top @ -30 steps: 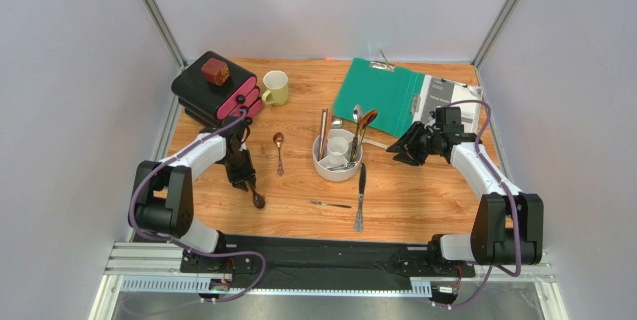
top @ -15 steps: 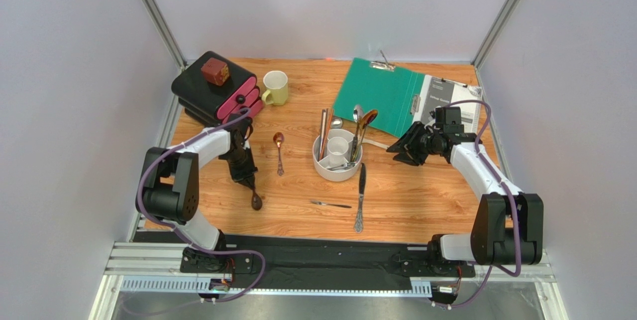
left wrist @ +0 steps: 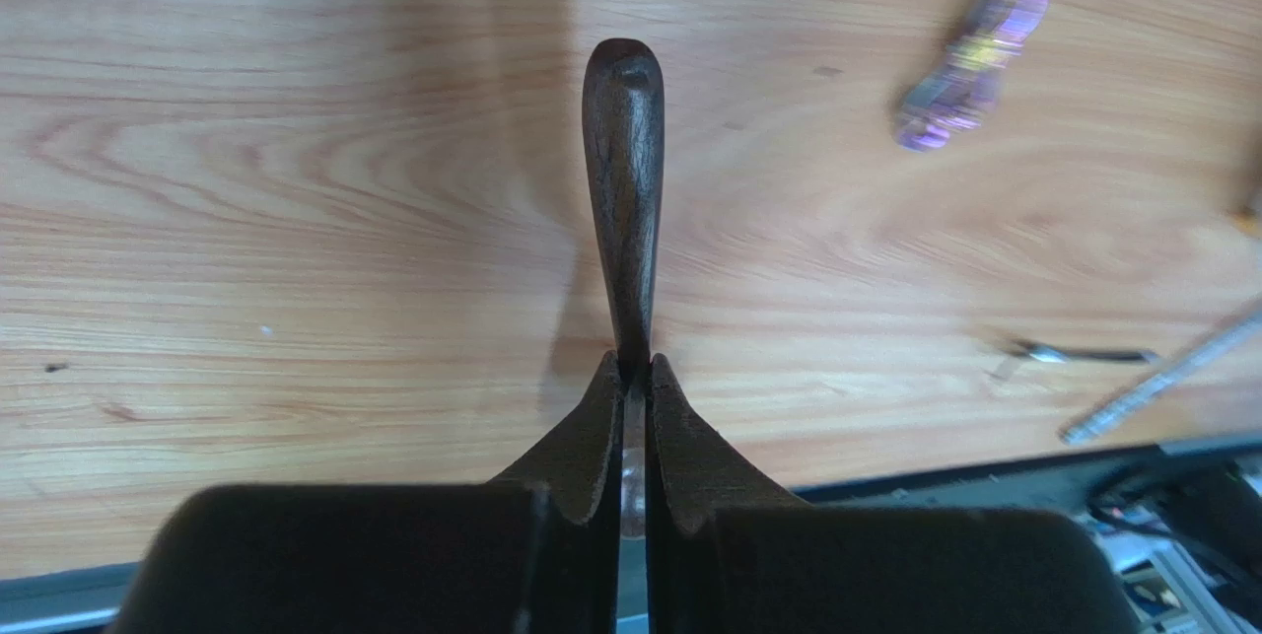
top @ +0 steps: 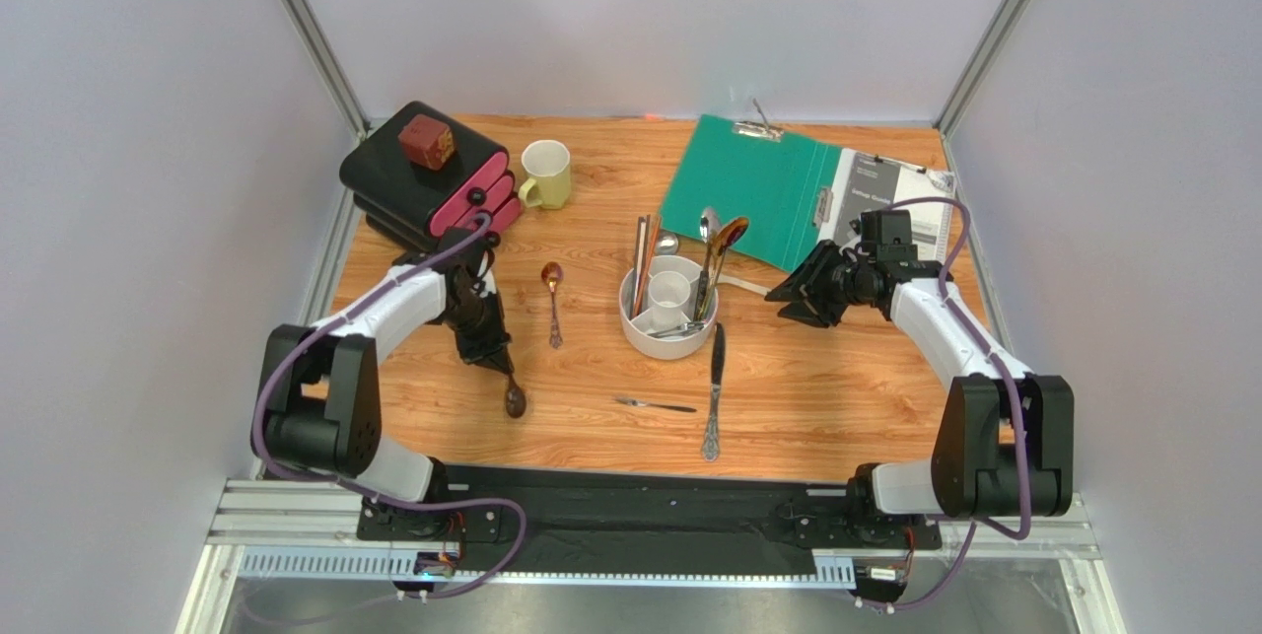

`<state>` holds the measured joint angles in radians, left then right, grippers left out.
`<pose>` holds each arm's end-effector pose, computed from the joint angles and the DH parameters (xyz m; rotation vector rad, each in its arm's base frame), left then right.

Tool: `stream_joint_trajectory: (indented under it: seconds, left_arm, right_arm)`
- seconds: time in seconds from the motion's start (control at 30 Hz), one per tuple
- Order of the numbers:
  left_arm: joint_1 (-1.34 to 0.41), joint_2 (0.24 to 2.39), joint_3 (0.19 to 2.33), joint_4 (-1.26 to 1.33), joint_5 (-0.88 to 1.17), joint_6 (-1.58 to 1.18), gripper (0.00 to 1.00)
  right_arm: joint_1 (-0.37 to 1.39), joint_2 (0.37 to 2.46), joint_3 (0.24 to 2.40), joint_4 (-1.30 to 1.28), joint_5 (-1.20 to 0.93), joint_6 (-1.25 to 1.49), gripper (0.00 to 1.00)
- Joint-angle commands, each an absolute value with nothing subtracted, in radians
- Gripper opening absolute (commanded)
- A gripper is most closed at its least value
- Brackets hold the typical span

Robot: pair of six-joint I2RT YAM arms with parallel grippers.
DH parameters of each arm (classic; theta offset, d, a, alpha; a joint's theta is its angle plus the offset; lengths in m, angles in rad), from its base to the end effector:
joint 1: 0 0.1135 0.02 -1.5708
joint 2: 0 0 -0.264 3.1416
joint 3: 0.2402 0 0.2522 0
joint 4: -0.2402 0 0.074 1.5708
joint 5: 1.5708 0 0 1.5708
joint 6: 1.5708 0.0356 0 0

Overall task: Sort the eating utensils into containers
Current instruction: Pick up the spoon from the center of the board, then place the spoon in the storage box.

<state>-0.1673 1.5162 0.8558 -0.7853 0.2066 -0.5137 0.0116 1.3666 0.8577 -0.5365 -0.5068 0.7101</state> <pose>0.2447 -0.0487 0.1662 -0.5097 3.0290 -0.3644 0.2621 0.0203 0.2141 0.7434 2.5880 0.9059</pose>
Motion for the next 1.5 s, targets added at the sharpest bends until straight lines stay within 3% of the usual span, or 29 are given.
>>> stream_joint_trajectory:
  seconds: [0.0,0.3,0.67,1.2,1.47]
  left_arm:
    - [-0.161,1.407,0.957,-0.784,0.351,-0.469,0.0]
    - [-0.274,1.391,1.259,-0.741,0.426,-0.453,0.0]
    - [-0.544,1.664,1.577,-0.514,0.316,-0.382,0.0]
    - [-0.63,1.856,1.692,-0.281,0.107,-0.371,0.0]
    - [-0.68,1.881,1.651,-0.23,0.068,-0.368,0.0]
  right_arm:
    - [0.009,1.359,0.9,-0.505,-0.515,0.71,0.41]
    - [0.009,1.339,0.884,-0.502,-0.523,0.712,0.41]
    - [0.009,1.295,0.858,-0.506,-0.534,0.73,0.41]
    - [0.023,1.239,0.839,-0.584,-0.517,0.718,0.41]
    - [0.025,1.256,0.853,-0.594,-0.518,0.716,0.41]
